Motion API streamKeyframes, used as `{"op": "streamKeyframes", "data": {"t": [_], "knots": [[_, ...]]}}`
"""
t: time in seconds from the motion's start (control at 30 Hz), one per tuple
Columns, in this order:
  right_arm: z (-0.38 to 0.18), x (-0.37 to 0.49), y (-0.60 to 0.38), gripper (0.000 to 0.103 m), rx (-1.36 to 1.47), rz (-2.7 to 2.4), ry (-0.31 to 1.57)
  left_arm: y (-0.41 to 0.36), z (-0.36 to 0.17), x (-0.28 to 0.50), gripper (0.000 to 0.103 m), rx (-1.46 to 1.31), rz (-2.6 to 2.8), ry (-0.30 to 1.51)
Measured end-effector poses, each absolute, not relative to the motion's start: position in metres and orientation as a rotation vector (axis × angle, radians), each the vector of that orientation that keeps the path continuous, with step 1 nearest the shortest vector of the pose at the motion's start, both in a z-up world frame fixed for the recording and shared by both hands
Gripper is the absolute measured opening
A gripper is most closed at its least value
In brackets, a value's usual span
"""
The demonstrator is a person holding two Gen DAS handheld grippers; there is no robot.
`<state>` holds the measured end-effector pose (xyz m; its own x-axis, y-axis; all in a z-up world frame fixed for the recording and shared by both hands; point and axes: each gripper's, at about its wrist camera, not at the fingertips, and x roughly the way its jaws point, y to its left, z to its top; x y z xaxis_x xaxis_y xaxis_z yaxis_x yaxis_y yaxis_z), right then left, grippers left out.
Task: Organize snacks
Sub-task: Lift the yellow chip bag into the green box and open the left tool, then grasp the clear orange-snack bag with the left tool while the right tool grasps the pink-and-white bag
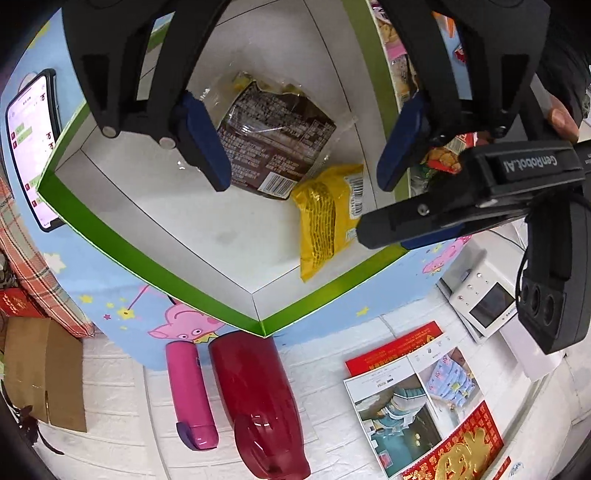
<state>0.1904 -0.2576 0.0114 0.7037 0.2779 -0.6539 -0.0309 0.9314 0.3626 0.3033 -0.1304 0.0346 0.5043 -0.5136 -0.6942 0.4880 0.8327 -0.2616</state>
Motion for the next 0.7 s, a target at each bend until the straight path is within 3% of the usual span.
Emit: {"op": "streamKeyframes", "data": {"t": [0.4, 0.7], "knots": [[0.07, 0.099, -0.235, 0.088, 0.307, 0.166, 0.609, -0.101, 0.071, 0.226, 0.09, 0.019, -0.587, 0.782], [0.06, 0.038, -0.222, 0.088, 0.349, 0.178, 0.599, -0.082, 0.056, 0.163, 0.09, 0.061, -0.639, 0.846]]}}
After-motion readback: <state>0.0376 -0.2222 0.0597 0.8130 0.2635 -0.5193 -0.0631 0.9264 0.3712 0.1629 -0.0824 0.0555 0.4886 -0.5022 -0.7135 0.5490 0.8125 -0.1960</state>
